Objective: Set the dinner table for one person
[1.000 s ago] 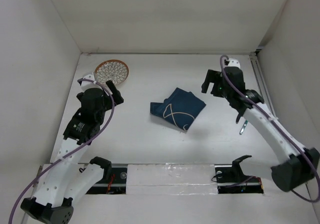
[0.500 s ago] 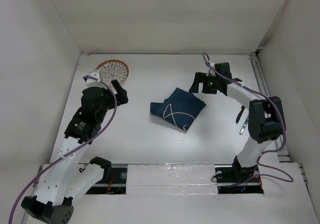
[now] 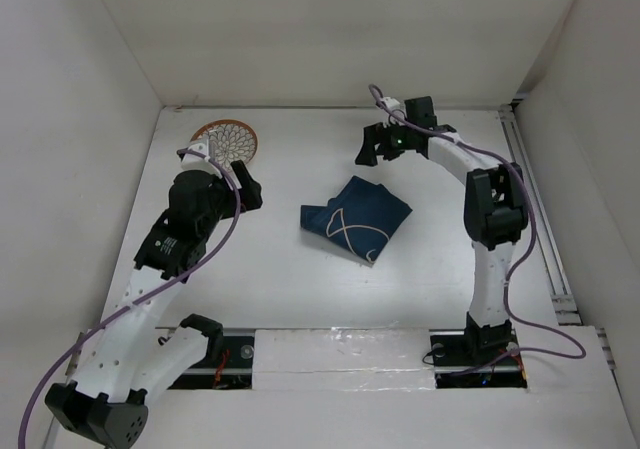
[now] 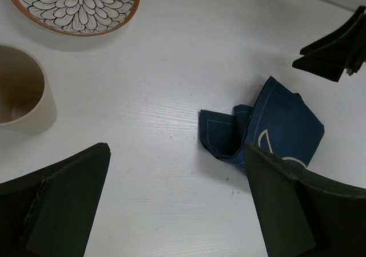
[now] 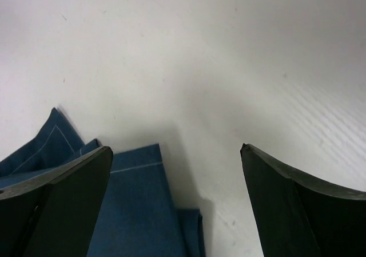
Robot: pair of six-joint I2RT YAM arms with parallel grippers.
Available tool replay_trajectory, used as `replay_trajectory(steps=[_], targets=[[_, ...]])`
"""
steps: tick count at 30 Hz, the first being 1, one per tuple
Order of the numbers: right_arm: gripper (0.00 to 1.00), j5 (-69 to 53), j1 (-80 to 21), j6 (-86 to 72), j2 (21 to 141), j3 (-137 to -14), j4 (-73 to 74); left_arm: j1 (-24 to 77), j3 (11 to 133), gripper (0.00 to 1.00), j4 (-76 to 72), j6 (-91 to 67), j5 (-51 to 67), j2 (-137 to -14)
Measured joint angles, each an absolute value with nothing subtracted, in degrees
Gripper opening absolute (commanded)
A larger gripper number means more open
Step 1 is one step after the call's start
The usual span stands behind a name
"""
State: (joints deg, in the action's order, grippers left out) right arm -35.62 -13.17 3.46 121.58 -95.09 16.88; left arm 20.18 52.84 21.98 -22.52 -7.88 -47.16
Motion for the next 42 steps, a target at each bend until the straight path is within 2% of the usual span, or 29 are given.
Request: replay_trajectory(steps=[5, 10, 15, 20, 24, 26, 27, 36, 39, 42], targets=[[0.97, -37.47, -14.55, 8.23, 129.51, -105.16, 23.27, 20.18, 52.84, 1.00, 21.96, -22.48, -7.44, -47.40], [0.90, -41.39, -15.09, 11.20, 133.14, -106.00, 28.10, 20.18, 52.84, 1.00, 21.96, -22.44, -7.29, -47.42], [0.77, -45.50, -15.20, 13.30, 133.08, -104.42, 29.08, 20.18, 52.84, 1.00, 21.89, -22.35, -7.18, -47.83], [0.57, -48.86, -15.22, 13.76, 132.86, -102.24, 28.84, 20.18, 52.84, 1.00, 21.87, -22.35, -6.66, -48.40], [0.29, -49.06, -15.51, 13.19, 132.84, -101.03, 28.71, 20.18, 52.84, 1.00, 21.85, -22.33, -6.46, -48.40], [0.04, -48.25, -15.75, 12.23, 132.84, -100.33, 28.25, 20.18, 52.84, 1.00, 21.85, -22.33, -6.46, -48.40], [0.00, -47.37, -15.84, 11.29, 132.84, -100.20, 27.92, 20.18, 52.84, 1.00, 21.85, -22.33, -6.46, -48.40], [0.00, -36.71, -16.27, 3.51, 126.91, -103.31, 25.61, 20.18, 52.84, 1.00, 21.85, -21.89, -6.44, -48.40], [0.00, -28.10, -16.53, 0.47, 126.89, -114.48, 27.20, 20.18, 52.84, 1.00, 21.85, -21.87, -6.44, -48.40], [0.00, -18.15, -16.60, -1.67, 130.82, -133.10, 30.41, 20.18, 52.84, 1.00, 21.82, -21.87, -6.50, -48.40]])
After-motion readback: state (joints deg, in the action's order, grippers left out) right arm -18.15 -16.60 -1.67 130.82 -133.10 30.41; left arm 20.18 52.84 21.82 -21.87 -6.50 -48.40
